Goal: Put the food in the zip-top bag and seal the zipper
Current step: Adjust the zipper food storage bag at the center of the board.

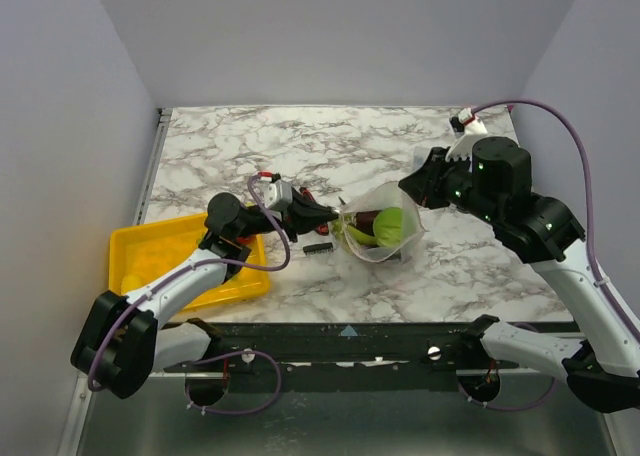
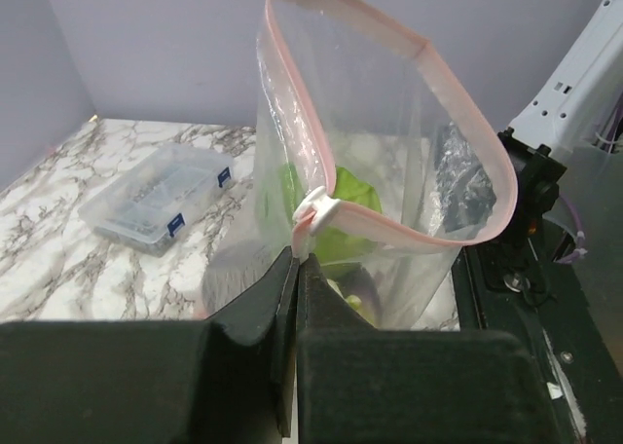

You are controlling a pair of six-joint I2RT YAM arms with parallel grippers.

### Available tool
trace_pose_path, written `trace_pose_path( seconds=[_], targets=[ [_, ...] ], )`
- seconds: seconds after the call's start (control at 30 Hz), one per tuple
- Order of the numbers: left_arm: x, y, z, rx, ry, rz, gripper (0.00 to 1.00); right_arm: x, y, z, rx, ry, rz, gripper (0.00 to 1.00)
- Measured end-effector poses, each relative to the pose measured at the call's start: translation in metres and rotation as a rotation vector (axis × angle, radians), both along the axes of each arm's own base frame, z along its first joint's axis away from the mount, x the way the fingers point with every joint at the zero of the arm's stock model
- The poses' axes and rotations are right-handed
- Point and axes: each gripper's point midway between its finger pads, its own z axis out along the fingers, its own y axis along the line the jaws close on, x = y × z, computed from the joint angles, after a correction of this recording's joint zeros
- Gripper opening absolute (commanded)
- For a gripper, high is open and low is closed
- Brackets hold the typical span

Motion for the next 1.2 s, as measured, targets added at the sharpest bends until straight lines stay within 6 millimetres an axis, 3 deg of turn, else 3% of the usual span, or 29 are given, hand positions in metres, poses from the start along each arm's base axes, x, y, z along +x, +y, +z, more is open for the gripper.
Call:
trace_pose_path(
  seconds=[0.13, 0.3, 0.47, 0.63, 0.77, 0.93, 1.2],
  targets=[
    [-0.015, 0.002, 0.003, -0.011, 0.024, 0.022, 0.00, -0.002, -0.003, 0.005, -0.025, -0.027, 0.018, 0.47],
    [-0.040, -0.002, 0.019, -0.046, 0.077, 0.054, 0.00, -0.003, 0.003, 0.019, -0.092, -0.070, 0.109, 0.54],
    [-0.055, -0.006, 0.033, -0.070, 0.233, 0.116, 0.00, -0.018, 0.028, 0.028, -0.093, -0.114, 0.324, 0.60],
    [-0.045, -0.004, 0.049, -0.071, 0.381, 0.248, 0.00, -0.040, 0.066, 0.032, -0.070, -0.125, 0.526, 0.64],
    [-0.032, 0.005, 0.056, -0.064, 0.459, 0.359, 0.00, -0.065, 0.103, 0.020, -0.080, -0.100, 0.664, 0.65],
    [-0.024, 0.014, 0.053, -0.050, 0.519, 0.438, 0.00, -0.063, 0.110, 0.020, -0.095, -0.155, 0.700, 0.64],
    [-0.026, 0.021, 0.053, -0.055, 0.522, 0.461, 0.00, -0.051, 0.115, -0.008, -0.199, -0.244, 0.758, 0.62]
  ],
)
